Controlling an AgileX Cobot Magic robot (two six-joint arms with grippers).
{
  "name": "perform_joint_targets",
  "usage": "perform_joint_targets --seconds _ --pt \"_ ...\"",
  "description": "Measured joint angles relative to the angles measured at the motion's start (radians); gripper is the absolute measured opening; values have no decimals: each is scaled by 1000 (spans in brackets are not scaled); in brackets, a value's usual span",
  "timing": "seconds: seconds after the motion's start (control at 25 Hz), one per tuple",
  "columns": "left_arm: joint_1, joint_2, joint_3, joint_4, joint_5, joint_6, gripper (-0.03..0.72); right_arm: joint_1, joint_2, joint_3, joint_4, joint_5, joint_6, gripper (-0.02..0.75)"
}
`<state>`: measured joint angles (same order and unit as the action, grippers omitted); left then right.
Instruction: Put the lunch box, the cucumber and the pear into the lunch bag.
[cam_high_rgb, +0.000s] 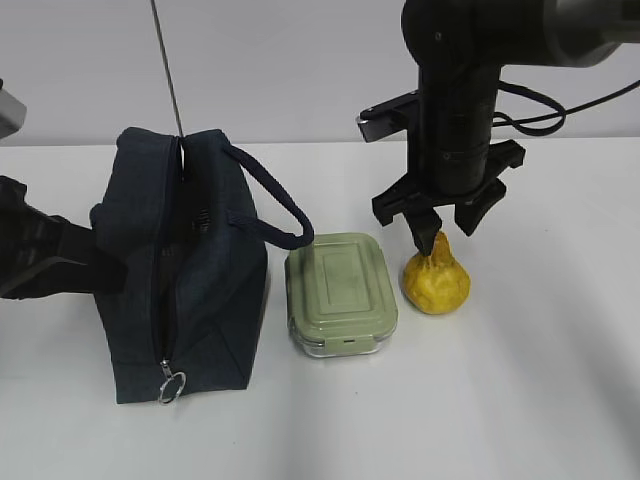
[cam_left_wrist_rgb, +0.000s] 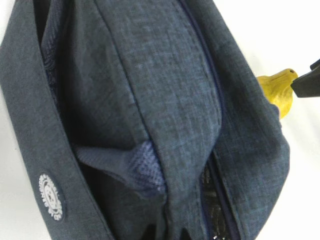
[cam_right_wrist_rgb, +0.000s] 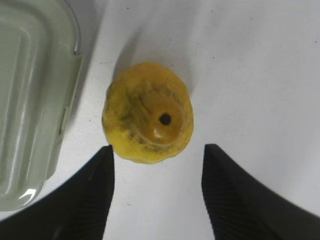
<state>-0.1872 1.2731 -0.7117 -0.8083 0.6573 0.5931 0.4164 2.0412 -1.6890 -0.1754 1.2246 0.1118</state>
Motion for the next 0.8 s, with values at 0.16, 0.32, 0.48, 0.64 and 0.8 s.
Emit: perform_joint_targets --seconds 0.16,0.32,0.48,0.64,0.8 --pt "0 0 0 0 2 0 3 0 40 0 0 -2 -2 431" --pt "0 0 0 0 5 0 3 0 72 2 0 -16 -2 418" --pt "0 0 0 1 10 0 3 0 74 2 -4 -28 -4 299" --pt "0 0 0 1 12 0 3 0 74 2 -5 -29 -4 232" --pt "0 0 0 1 13 0 3 0 72 2 -8 -29 -6 221"
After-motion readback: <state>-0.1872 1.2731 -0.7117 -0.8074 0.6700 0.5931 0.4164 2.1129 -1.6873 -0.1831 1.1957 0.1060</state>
